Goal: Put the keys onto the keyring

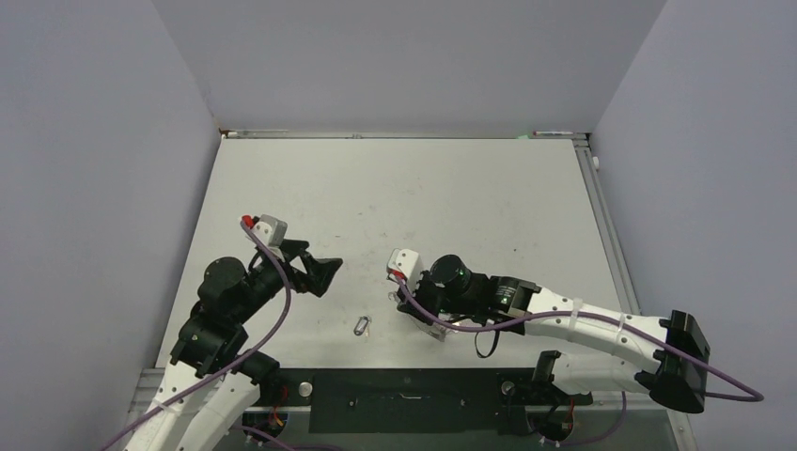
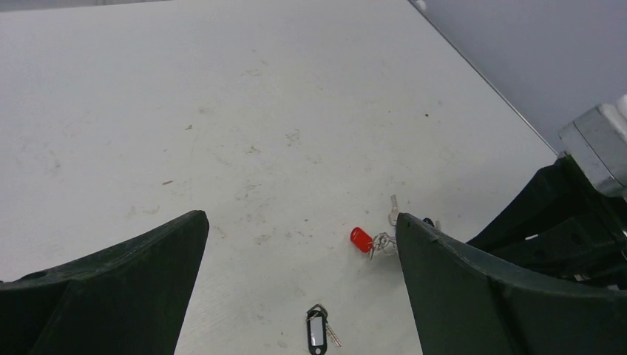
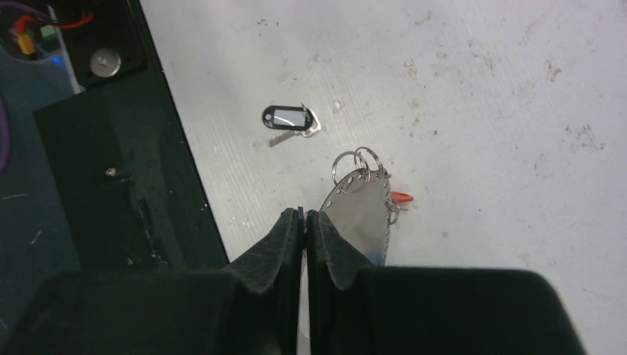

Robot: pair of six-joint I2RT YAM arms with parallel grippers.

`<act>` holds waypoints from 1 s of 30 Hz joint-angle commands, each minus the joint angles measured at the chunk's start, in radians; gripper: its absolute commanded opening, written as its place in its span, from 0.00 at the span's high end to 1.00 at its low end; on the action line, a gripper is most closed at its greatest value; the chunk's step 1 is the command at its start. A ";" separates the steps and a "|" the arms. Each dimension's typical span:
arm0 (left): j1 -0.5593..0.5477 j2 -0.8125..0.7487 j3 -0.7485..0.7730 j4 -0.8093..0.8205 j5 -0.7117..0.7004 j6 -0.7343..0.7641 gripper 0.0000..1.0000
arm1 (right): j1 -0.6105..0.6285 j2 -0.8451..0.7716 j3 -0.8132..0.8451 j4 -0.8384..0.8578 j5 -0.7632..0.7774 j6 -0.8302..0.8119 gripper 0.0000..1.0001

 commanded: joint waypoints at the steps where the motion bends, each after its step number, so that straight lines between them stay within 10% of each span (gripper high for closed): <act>1: 0.005 -0.016 -0.002 0.121 0.212 -0.008 0.01 | 0.004 -0.075 -0.012 0.128 -0.085 0.003 0.95; 14: 0.006 -0.135 -0.102 0.489 0.753 -0.164 0.15 | 0.017 -0.158 0.000 0.218 -0.343 -0.027 0.95; 30: -0.042 -0.140 -0.248 0.870 0.827 -0.383 0.33 | 0.020 -0.189 0.039 0.453 -0.626 -0.052 0.95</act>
